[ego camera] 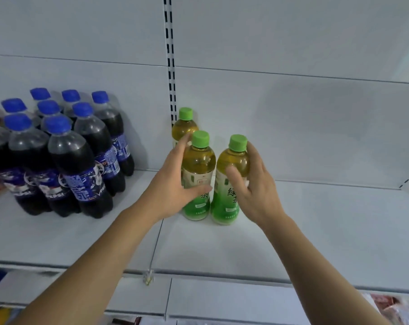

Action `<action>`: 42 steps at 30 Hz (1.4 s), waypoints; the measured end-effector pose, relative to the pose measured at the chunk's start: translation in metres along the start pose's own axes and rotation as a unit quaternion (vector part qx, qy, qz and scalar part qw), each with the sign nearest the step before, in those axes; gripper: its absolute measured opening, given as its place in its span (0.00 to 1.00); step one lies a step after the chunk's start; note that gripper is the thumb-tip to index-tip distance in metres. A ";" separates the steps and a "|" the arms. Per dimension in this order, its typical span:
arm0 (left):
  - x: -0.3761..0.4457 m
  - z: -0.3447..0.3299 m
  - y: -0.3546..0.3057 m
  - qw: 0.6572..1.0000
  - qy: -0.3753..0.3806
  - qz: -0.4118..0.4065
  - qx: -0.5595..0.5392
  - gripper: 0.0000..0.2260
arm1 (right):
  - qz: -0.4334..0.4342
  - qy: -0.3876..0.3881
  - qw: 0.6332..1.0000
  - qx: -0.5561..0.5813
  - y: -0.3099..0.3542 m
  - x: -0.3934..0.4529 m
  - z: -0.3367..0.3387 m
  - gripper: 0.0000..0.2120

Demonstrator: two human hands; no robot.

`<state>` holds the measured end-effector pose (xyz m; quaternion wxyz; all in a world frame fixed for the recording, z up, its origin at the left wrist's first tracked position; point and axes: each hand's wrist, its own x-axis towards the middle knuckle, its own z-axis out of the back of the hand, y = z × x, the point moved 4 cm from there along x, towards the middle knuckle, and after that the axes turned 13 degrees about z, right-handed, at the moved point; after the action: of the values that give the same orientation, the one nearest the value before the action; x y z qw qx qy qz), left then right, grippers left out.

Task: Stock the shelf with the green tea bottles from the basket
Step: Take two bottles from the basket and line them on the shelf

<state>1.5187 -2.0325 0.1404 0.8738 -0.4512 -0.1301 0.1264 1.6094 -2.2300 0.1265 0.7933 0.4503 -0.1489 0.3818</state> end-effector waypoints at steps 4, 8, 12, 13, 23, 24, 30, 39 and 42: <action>-0.001 0.005 -0.007 0.986 -0.013 -0.072 0.151 0.60 | 0.008 0.076 0.997 -0.031 -0.027 -0.037 -0.010 0.54; 0.007 0.007 -0.012 0.979 0.000 -0.102 0.175 0.59 | 0.007 0.077 0.995 -0.071 -0.039 -0.050 -0.017 0.53; 0.023 -0.002 -0.015 0.968 0.002 -0.139 0.209 0.56 | 0.007 0.060 0.995 -0.078 -0.047 -0.044 -0.014 0.53; 0.029 -0.006 -0.016 0.966 0.006 -0.145 0.215 0.55 | 0.004 0.055 0.995 -0.079 -0.048 -0.043 -0.012 0.53; 0.064 -0.021 -0.034 0.912 -0.054 -0.213 0.347 0.56 | -0.009 -0.002 0.991 -0.135 -0.068 -0.034 -0.008 0.58; 0.066 -0.017 -0.035 0.891 -0.089 -0.228 0.382 0.56 | -0.003 -0.006 0.990 -0.139 -0.068 -0.036 -0.009 0.59; 0.074 -0.013 -0.038 0.863 -0.116 -0.259 0.419 0.56 | 0.005 -0.013 0.989 -0.147 -0.073 -0.039 -0.020 0.64; 0.093 -0.014 -0.038 0.808 -0.167 -0.261 0.501 0.57 | -0.007 0.004 0.988 -0.152 -0.087 -0.011 -0.031 0.60; 0.097 -0.013 -0.037 0.804 -0.173 -0.256 0.508 0.56 | 0.000 0.002 0.987 -0.159 -0.091 -0.006 -0.035 0.60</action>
<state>1.6178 -2.0305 0.1744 0.9417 0.1365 -0.3066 0.0220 1.6692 -2.2315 0.0495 0.8552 0.3179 -0.2060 0.3538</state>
